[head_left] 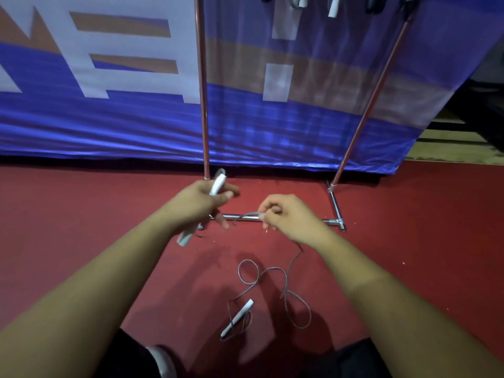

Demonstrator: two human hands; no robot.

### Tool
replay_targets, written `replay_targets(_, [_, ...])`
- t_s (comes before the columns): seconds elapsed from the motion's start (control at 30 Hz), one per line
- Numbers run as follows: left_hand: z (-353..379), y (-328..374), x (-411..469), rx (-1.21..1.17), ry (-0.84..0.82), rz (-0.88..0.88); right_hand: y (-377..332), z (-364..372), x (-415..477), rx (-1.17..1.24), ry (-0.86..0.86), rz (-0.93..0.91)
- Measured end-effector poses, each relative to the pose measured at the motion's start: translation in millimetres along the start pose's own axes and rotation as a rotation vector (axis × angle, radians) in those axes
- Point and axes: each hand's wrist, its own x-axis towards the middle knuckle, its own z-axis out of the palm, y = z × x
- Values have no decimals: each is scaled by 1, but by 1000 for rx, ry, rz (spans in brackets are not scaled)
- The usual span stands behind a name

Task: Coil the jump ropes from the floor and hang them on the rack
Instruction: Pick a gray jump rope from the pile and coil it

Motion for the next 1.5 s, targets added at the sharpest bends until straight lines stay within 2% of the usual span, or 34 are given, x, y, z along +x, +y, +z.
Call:
replay_targets(0.07, [14,6,-8,74,-148,62,-14,5,2,118,59,-43])
replay_targets(0.13, [19,6,-9,127,-154,109,-23,3,2,183,85,-67])
replay_targets(0.23, [14,5,-1,-121,104,118,-14,-11,-1,-88,-34,-109])
replay_targets(0.3, [3,3,4,-367,255,105,5,-23,-1,-282,-113,-22])
replay_targets(0.37, [-11,-2,7,-494,343,58,29,-33,0,-407,-192,127])
replay_targets(0.43, [-24,-9,8,-447,392,-14,47,-37,-1,-461,-186,248])
replay_targets(0.53, [-30,-19,10,-122,426,-100,46,-36,-1,-309,-23,231])
replay_targets(0.63, [-26,-16,6,-3,363,-4,19,-29,-1,-100,2,110])
replay_targets(0.73, [-8,-2,-7,-11,145,120,-14,-15,-8,116,-146,44])
replay_targets(0.83, [13,5,-16,140,-77,170,-33,-7,-11,200,-161,-21])
replay_targets(0.9, [15,0,-10,183,-54,182,-32,-8,-8,213,-124,-8])
replay_targets(0.97, [11,-3,-1,80,105,144,-21,-12,-6,182,-115,48])
replay_targets(1.07, [-1,-5,9,-290,335,78,10,-21,-5,23,-219,195])
replay_targets(1.13, [-12,-6,11,-391,381,17,28,-28,-7,-76,-281,283])
replay_targets(1.23, [-26,-9,10,-491,363,-86,36,-31,-7,-93,-224,331])
replay_targets(1.3, [-34,-8,9,-378,354,-115,32,-29,-6,-52,-136,313])
replay_targets(1.4, [-40,-10,8,-14,393,-83,26,-24,-4,-77,-25,237])
replay_targets(1.5, [-28,-10,7,34,307,-61,14,-18,-6,-136,-28,159])
